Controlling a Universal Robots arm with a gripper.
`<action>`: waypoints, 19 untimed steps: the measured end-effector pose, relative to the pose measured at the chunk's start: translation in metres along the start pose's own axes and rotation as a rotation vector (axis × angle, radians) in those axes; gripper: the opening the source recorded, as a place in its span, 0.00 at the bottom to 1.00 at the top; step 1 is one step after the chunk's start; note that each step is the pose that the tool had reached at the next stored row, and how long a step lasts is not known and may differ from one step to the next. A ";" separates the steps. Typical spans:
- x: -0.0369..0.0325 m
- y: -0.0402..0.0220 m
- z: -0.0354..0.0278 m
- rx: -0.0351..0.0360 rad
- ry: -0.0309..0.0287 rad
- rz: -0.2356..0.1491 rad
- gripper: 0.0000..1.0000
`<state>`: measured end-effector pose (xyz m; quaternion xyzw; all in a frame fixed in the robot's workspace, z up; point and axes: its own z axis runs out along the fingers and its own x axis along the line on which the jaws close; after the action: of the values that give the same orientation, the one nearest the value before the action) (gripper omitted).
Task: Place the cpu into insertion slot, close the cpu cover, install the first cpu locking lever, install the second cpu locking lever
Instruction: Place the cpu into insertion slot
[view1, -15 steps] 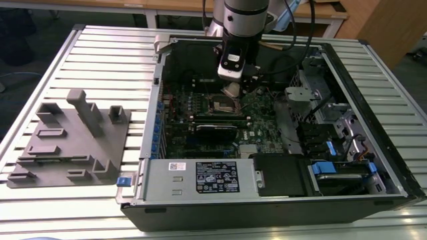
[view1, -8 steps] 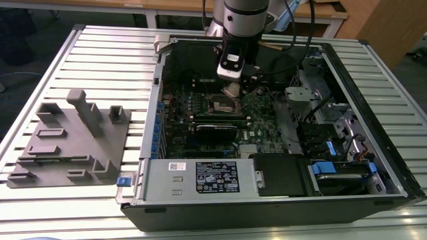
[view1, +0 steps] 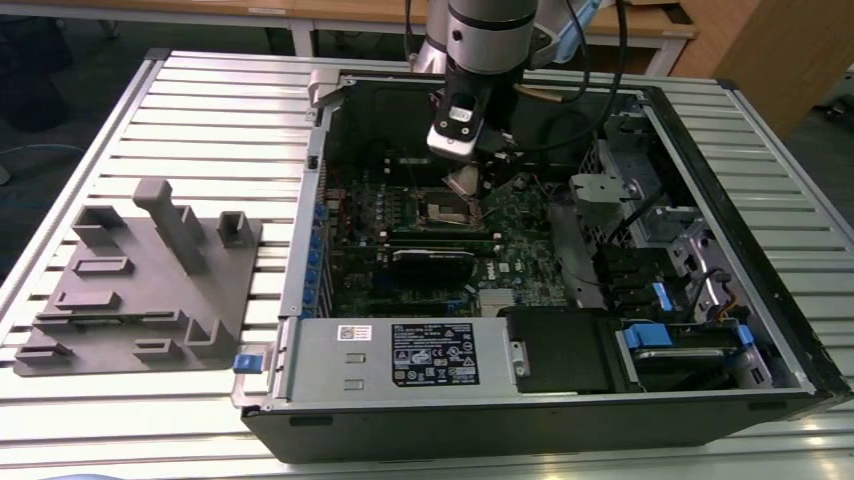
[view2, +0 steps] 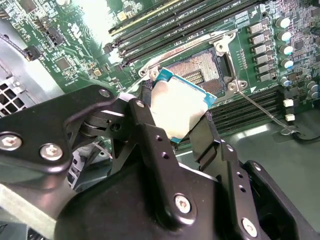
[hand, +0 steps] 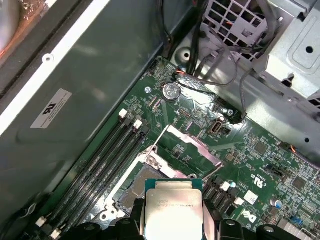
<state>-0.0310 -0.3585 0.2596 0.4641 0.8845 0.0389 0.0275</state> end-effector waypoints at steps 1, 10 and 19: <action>0.0001 0.0000 0.0002 0.0000 -0.0012 0.014 0.54; 0.0000 0.0000 0.0002 0.0005 -0.0036 0.039 0.54; 0.0000 -0.0001 0.0007 0.0012 -0.0094 0.100 0.54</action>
<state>-0.0310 -0.3585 0.2589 0.5080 0.8600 0.0375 0.0294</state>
